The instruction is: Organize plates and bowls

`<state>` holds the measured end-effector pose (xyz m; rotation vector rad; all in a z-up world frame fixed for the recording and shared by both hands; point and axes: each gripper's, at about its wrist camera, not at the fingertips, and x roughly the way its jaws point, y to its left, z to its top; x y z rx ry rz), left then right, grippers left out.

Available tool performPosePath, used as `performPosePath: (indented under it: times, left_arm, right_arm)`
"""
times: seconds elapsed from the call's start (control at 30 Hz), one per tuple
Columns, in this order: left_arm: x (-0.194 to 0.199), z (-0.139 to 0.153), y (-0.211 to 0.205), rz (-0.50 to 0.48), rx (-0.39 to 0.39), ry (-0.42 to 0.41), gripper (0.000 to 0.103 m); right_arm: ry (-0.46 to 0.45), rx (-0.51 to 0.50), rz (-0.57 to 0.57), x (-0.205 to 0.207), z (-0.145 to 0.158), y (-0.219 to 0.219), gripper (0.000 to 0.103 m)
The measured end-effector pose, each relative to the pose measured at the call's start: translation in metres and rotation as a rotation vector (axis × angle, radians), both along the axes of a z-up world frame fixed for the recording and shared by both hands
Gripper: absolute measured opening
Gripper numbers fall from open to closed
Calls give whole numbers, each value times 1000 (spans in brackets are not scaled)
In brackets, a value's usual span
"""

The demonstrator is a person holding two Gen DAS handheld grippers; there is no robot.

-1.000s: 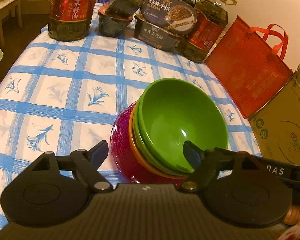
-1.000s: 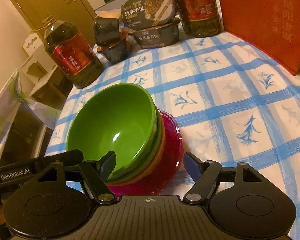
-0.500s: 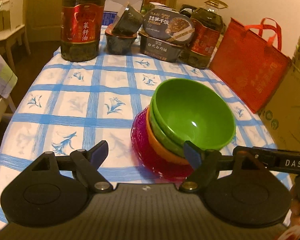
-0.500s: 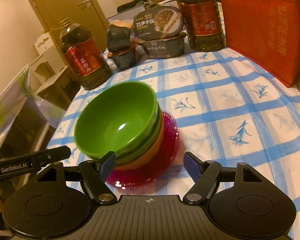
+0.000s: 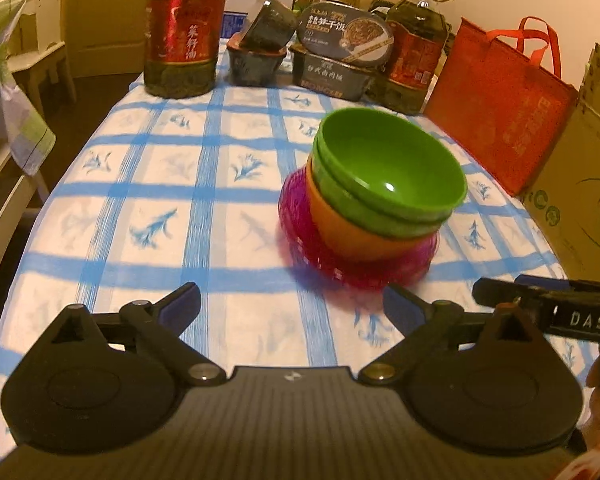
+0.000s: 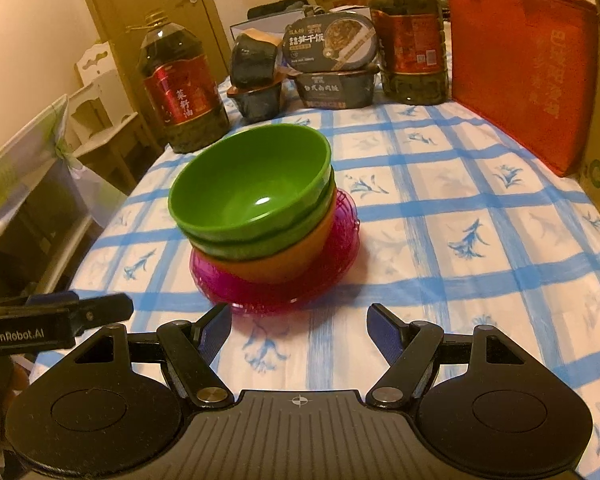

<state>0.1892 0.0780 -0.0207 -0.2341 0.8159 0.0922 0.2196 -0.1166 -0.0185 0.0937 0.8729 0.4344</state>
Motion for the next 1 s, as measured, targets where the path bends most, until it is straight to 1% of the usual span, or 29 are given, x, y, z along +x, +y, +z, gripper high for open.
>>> performPosePath:
  times: [0.13, 0.3, 0.43, 0.67, 0.83, 1.0]
  left_arm:
    - [-15, -4, -3, 8, -4, 6, 102]
    - [-33, 0, -5, 27, -25, 8, 102]
    - [-45, 5, -11, 27, -23, 8, 102]
    - [-68, 15, -17, 33, -26, -2, 102]
    - [-83, 23, -23, 33, -8, -12, 102]
    - [-97, 29, -28, 25, -18, -21, 102]
  right_arm:
    - [-1, -11, -2, -12, 2, -2, 74]
    - [4, -25, -3, -28, 4, -4, 74]
    - [6, -27, -8, -41, 9, -6, 74]
    - [-30, -42, 12, -65, 22, -5, 74]
    - [-25, -33, 20, -83, 27, -8, 74]
    - [-33, -42, 32, -99, 31, -12, 74]
